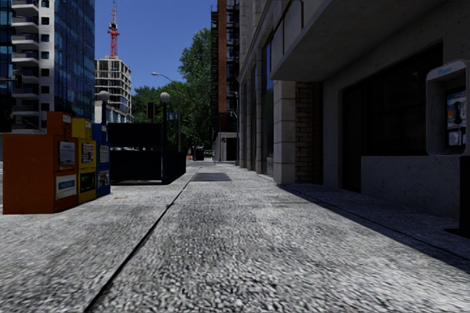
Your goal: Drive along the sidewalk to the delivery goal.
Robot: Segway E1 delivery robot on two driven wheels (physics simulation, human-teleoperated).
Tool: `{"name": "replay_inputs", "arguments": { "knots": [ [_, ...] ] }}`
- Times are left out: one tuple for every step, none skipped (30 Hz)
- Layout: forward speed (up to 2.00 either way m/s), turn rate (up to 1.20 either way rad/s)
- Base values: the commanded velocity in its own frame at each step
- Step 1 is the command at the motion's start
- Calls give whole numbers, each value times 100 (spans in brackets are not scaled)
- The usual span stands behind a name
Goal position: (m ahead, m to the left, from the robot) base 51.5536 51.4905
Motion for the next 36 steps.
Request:
{"name": "replay_inputs", "arguments": {
  "knots": [
    [200,0],
    [200,0],
    [200,0],
    [200,0],
    [200,0],
    [200,0],
    [200,0],
    [200,0],
    [200,0],
    [200,0],
    [200,0],
    [200,0],
    [200,0],
    [200,0],
    [200,0],
    [200,0],
    [200,0],
    [200,0],
    [200,0],
    [200,0],
    [200,0],
    [200,0],
    [200,0],
    [200,0],
    [200,0],
    [200,0],
    [200,0],
    [200,0],
    [200,0],
    [200,0],
    [200,0],
    [200,0],
    [200,0],
    [200,0],
    [200,0],
    [200,0]
  ]
}}
